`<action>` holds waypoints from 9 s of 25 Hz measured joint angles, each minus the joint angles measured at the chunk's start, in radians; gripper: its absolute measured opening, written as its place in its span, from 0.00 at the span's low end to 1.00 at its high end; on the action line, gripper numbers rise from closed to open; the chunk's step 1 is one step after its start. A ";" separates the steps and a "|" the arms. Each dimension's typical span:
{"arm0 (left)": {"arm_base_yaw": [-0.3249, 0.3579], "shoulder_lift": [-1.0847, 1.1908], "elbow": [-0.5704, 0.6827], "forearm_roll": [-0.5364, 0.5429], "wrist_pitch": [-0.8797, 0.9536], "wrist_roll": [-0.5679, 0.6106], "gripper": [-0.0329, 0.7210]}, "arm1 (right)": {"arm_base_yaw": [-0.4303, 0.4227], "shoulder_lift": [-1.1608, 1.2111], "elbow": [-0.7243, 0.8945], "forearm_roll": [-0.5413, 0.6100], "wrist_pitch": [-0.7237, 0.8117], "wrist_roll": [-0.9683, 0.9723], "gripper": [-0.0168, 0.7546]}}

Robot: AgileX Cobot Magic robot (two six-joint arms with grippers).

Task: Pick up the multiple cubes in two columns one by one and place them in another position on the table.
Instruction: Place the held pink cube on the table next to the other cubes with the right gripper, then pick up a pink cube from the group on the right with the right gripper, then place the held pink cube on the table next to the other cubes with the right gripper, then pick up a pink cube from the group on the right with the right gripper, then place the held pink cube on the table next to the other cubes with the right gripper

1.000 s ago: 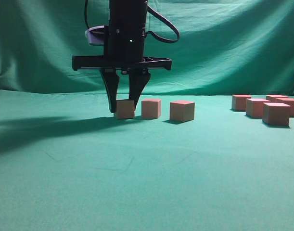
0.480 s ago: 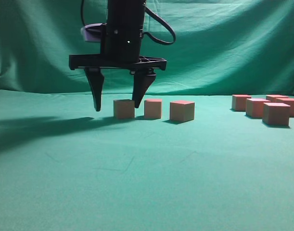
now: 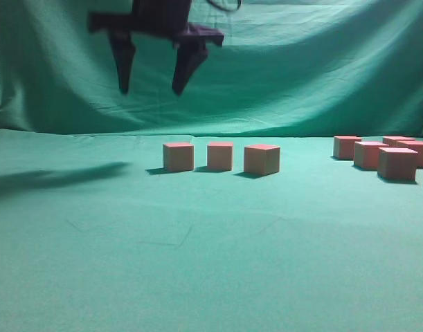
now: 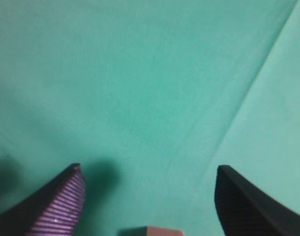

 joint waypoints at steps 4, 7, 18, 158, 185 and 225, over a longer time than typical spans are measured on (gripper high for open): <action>0.000 0.000 0.000 0.000 0.000 0.000 0.04 | 0.000 -0.038 -0.109 -0.008 0.115 -0.008 0.68; 0.000 0.000 0.000 0.000 0.000 0.000 0.04 | -0.003 -0.099 -0.130 -0.022 0.137 -0.008 0.68; 0.000 0.000 0.000 0.000 0.000 0.000 0.04 | -0.125 -0.583 0.124 -0.040 0.148 -0.011 0.68; 0.000 0.000 0.000 0.000 0.000 0.000 0.04 | -0.018 -0.633 0.289 -0.046 0.142 0.123 0.75; 0.000 0.000 0.000 0.000 0.000 0.000 0.04 | -0.398 -0.724 1.240 -0.055 -0.373 0.174 0.75; 0.000 0.000 0.000 0.000 0.000 0.000 0.04 | -0.005 -0.684 1.050 0.070 -0.182 -0.038 0.36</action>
